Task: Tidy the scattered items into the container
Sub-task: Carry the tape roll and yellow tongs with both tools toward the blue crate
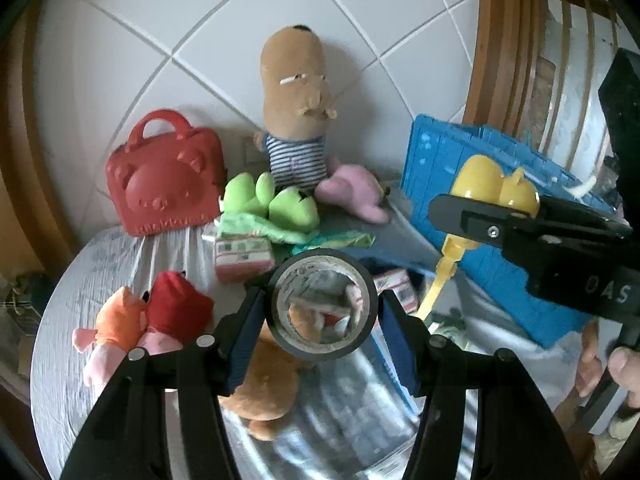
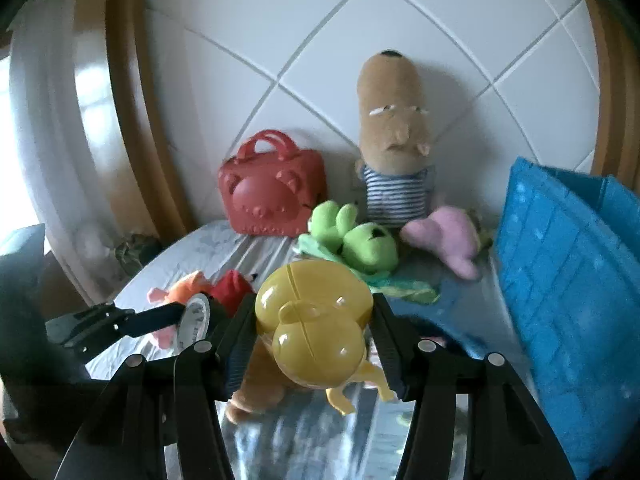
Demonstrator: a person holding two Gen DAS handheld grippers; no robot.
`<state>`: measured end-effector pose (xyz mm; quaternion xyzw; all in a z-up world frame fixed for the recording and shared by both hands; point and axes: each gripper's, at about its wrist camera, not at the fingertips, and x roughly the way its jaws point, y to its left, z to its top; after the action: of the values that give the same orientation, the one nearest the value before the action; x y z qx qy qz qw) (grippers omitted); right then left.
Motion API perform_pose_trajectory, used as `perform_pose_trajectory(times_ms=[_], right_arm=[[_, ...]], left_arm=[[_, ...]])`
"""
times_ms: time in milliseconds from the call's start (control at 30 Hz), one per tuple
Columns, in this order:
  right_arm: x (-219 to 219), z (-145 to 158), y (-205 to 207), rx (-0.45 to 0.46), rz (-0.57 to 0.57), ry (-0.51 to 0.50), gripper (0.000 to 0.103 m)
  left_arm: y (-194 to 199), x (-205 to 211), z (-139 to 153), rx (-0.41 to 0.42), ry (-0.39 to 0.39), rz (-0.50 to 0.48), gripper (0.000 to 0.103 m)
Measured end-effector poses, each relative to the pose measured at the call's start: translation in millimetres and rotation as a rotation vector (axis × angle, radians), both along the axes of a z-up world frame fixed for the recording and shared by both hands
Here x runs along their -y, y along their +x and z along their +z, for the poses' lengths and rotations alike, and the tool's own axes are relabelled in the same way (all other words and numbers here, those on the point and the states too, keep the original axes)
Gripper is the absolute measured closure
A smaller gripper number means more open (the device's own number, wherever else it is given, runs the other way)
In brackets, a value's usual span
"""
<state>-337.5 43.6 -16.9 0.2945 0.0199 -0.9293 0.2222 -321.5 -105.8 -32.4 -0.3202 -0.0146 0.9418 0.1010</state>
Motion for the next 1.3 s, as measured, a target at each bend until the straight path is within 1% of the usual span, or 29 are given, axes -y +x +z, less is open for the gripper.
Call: perform_pose_trajectory(times_ms=[100,200,300,467,567,700,833,933,1033,1200,1300], right_arm=[[-24.1,15.1,1.0,-0.018,0.018,0.0,0.049],[-47.8,33.1,4.0,-0.045,0.022,-0.018,0.049],[-67.6,51.8,6.9,-0.078,0.01,-0.03,0.049],[-114.1,90.3,15.5,-0.158,-0.061,-0.059,0.049],[-150.5,113.3,20.1,-0.205,-0.098,-0.092,0.049],[-214.0,148.5,22.1,-0.277,-0.151,-0.108,0.049],[-299.1,178.0,23.8,-0.33,-0.226,-0.104,0.049],[-358.9,184.3,16.8,-0.323,-0.293,-0.081,0.049],[-405.7,175.5,3.6,-0.278,-0.354,-0.054,0.049],[-463.9,145.6,-17.3,-0.178,-0.4,-0.055,0.049],[-489.1,128.8,-31.9,-0.1,-0.398,-0.068,0.049]], left_arm=[[2.7,-21.1,12.4,-0.023,0.003,0.022,0.046],[3.2,-39.3,25.3,-0.038,-0.001,0.023,0.046],[0.0,-56.2,39.0,-0.06,-0.007,0.002,0.046],[-11.5,-98.3,69.9,-0.121,0.003,-0.058,0.046],[-21.2,-133.6,89.5,-0.148,0.014,-0.095,0.046],[-33.0,-198.4,122.0,-0.21,0.021,-0.161,0.046],[-46.3,-269.6,150.1,-0.252,0.051,-0.219,0.046],[-59.5,-329.6,158.7,-0.235,0.057,-0.258,0.046],[-74.6,-386.5,154.9,-0.189,0.054,-0.289,0.046],[-94.5,-462.3,122.2,-0.08,-0.007,-0.331,0.046],[-102.6,-488.1,101.2,-0.023,-0.046,-0.327,0.046]])
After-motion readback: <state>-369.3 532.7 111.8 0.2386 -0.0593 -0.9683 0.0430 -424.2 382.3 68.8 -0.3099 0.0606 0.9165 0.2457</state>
